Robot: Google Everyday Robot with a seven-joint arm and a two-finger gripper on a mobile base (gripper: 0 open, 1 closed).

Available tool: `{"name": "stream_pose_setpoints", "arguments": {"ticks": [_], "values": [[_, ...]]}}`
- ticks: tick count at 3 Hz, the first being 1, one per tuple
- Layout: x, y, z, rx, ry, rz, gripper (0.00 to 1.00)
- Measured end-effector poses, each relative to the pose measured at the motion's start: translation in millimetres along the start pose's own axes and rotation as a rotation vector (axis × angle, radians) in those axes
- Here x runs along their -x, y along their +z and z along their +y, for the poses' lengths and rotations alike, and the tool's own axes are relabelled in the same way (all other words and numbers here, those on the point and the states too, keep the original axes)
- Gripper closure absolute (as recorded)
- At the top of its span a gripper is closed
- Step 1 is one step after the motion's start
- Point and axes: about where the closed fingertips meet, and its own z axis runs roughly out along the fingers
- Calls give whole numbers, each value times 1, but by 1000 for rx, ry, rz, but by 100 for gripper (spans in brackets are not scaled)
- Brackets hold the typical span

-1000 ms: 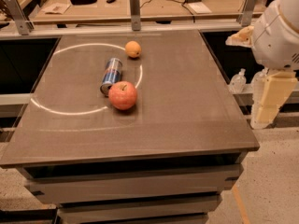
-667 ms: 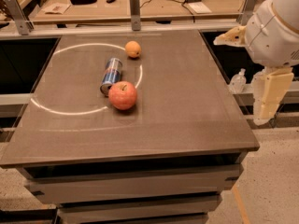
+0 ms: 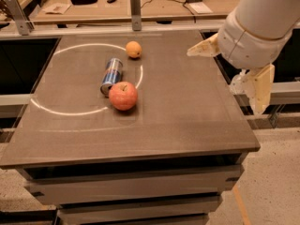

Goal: Place redbull can upright

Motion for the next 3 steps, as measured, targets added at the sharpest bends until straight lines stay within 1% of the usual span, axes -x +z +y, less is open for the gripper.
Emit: {"name": "stream_pose_setpoints", "arguments": {"ticks": [1, 2, 3], "values": [[-6, 13, -11, -2, -89, -18, 0], [-1, 11, -15, -18, -91, -32, 0], [-6, 4, -32, -67, -144, -28, 0]]}}
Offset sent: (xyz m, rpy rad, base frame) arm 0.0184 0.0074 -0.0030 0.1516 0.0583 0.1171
